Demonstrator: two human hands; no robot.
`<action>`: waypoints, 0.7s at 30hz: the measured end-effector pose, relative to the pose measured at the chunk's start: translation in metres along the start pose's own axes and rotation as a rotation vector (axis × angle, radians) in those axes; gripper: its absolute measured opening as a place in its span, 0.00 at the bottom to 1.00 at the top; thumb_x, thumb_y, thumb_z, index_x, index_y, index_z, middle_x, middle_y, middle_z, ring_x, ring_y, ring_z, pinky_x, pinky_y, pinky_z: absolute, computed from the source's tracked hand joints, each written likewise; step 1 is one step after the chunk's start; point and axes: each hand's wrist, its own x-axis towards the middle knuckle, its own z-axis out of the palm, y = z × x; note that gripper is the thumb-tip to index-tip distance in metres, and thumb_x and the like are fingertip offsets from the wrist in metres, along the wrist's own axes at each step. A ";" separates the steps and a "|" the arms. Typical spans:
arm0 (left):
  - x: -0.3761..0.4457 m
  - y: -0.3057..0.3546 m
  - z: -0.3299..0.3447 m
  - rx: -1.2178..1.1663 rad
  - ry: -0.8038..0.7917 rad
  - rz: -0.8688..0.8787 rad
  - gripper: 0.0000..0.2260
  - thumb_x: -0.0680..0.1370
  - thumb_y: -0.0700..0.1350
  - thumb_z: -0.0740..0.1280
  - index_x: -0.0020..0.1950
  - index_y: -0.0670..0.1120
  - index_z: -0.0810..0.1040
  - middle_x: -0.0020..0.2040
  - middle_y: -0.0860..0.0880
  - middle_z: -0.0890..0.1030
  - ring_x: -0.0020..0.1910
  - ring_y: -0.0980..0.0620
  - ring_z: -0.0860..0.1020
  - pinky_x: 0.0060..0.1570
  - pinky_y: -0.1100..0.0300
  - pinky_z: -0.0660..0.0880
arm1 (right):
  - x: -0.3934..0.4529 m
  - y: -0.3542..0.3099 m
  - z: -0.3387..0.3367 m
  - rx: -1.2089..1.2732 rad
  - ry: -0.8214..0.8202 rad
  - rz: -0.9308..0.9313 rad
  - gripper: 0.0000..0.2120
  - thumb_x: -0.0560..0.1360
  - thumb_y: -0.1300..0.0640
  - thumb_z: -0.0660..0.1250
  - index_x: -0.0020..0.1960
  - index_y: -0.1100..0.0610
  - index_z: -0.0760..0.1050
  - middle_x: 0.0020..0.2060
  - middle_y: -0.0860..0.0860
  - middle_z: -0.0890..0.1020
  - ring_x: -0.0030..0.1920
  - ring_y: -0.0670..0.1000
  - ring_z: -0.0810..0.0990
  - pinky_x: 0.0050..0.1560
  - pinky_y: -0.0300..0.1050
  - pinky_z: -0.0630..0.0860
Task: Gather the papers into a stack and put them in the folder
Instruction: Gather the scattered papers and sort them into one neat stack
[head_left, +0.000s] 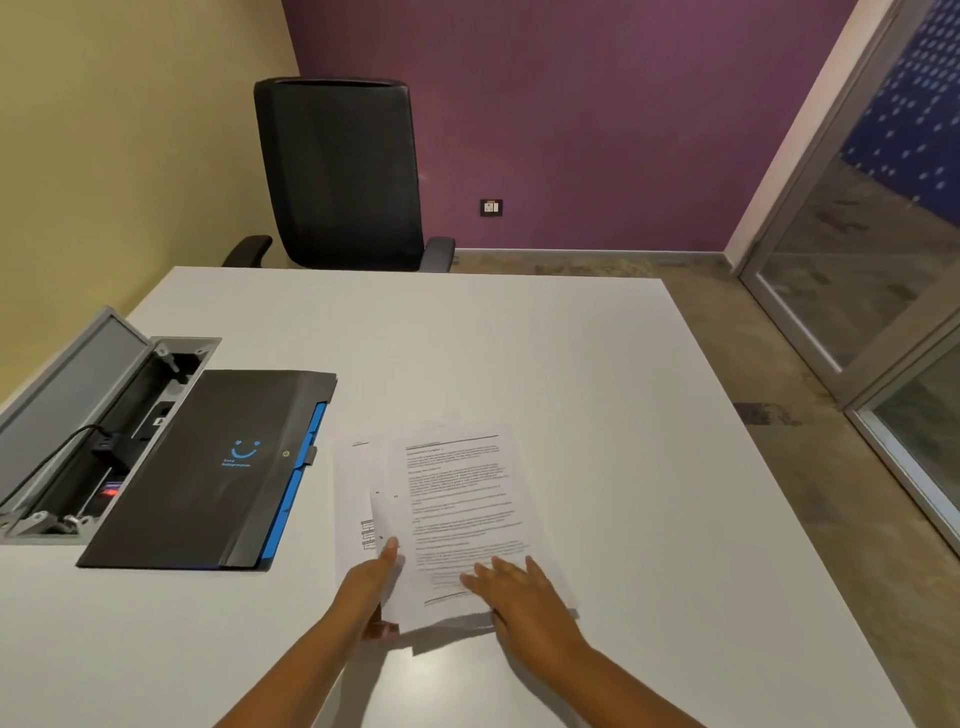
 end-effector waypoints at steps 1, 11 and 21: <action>0.000 -0.002 0.002 0.059 -0.005 0.033 0.20 0.77 0.55 0.61 0.59 0.41 0.74 0.55 0.38 0.80 0.50 0.40 0.80 0.48 0.48 0.79 | -0.001 0.001 -0.003 0.027 -0.023 -0.018 0.28 0.70 0.50 0.69 0.67 0.42 0.64 0.65 0.43 0.75 0.67 0.45 0.71 0.71 0.58 0.63; -0.005 0.014 -0.015 0.124 -0.047 0.292 0.15 0.78 0.47 0.62 0.64 0.45 0.72 0.58 0.42 0.80 0.54 0.43 0.79 0.52 0.48 0.78 | -0.002 0.026 -0.037 0.400 0.309 0.441 0.35 0.72 0.30 0.44 0.73 0.47 0.58 0.72 0.47 0.65 0.72 0.48 0.63 0.72 0.47 0.62; -0.044 0.055 0.000 -0.178 0.001 0.535 0.10 0.77 0.39 0.63 0.55 0.51 0.74 0.48 0.51 0.80 0.48 0.50 0.78 0.58 0.41 0.72 | 0.022 0.026 -0.119 1.130 0.461 0.517 0.11 0.76 0.59 0.64 0.59 0.55 0.74 0.53 0.52 0.81 0.53 0.52 0.80 0.54 0.44 0.78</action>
